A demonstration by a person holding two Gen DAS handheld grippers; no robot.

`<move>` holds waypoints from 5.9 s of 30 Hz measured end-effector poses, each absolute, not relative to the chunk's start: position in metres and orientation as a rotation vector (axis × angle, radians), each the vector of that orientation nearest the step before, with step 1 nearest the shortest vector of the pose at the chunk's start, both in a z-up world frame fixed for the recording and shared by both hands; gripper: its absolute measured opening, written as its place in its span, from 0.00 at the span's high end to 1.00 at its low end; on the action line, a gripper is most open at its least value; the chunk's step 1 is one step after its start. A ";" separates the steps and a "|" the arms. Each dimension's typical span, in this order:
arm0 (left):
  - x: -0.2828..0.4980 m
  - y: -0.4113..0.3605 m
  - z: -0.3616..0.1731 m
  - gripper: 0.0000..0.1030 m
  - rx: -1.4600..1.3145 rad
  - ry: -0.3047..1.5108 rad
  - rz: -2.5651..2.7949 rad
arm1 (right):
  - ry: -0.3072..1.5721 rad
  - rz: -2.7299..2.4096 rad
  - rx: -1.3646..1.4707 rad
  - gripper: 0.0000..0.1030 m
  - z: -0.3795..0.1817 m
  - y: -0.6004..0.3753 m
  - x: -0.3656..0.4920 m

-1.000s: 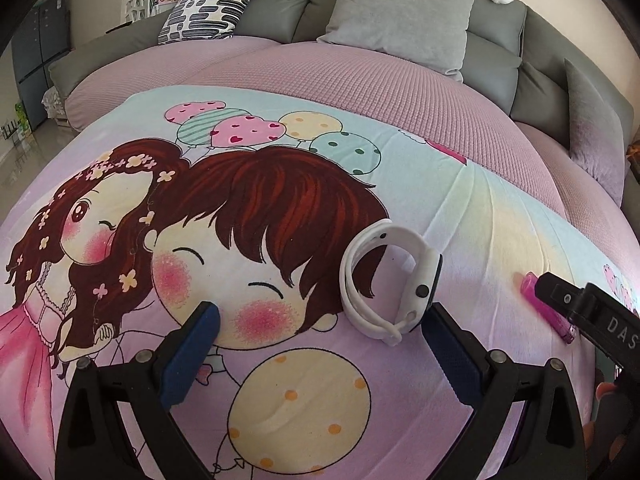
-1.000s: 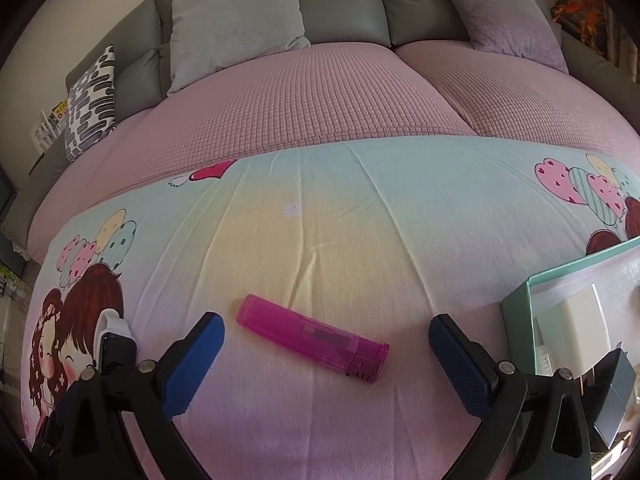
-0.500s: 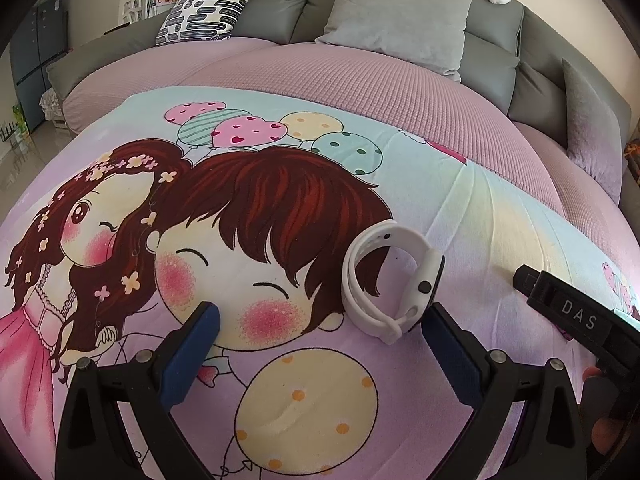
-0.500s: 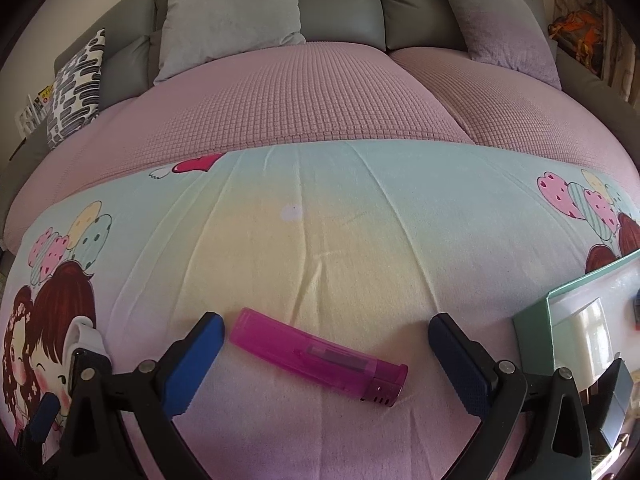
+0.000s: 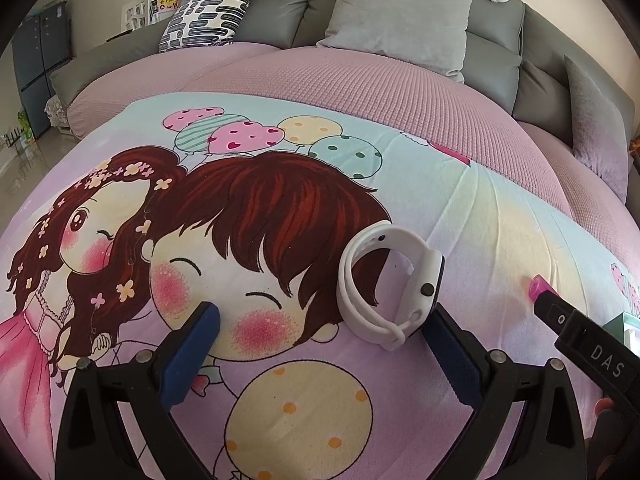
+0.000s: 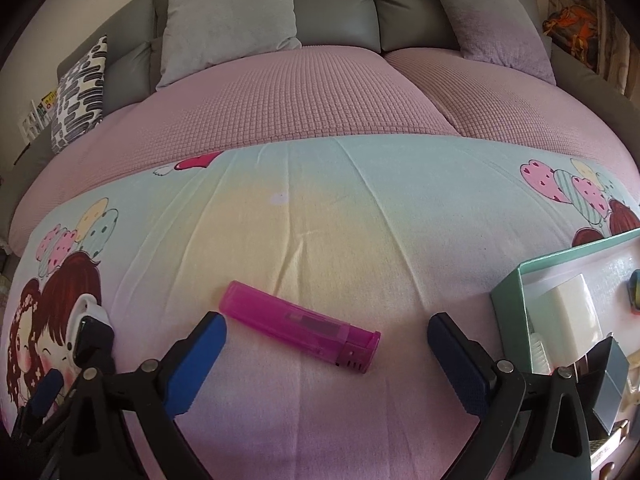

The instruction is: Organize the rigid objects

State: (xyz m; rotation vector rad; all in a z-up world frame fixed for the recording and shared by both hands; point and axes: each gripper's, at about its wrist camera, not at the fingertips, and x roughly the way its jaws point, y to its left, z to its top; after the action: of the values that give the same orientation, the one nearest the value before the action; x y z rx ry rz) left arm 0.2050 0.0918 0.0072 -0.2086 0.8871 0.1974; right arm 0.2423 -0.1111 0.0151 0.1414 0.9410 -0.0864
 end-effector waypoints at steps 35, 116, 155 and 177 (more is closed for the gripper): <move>0.210 0.079 0.008 0.08 -0.190 0.861 0.166 | 0.922 -0.114 0.108 0.18 0.010 -0.107 0.219; 0.106 -0.178 0.069 0.52 0.042 0.926 -0.445 | 0.891 -0.437 0.244 0.18 0.061 -0.330 0.038; 0.060 -0.066 0.070 0.00 -0.069 0.915 -0.080 | 0.958 -0.340 0.166 0.00 0.061 -0.288 0.026; 0.034 -0.046 0.068 0.00 -0.033 0.959 -0.035 | 0.979 -0.278 0.109 0.00 0.063 -0.258 0.000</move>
State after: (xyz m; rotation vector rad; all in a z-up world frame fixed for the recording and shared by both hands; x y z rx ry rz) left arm 0.0341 -0.0455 0.0684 -0.0329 0.9587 -0.0349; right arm 0.0005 -0.2576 0.0626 0.1089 0.9787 -0.2780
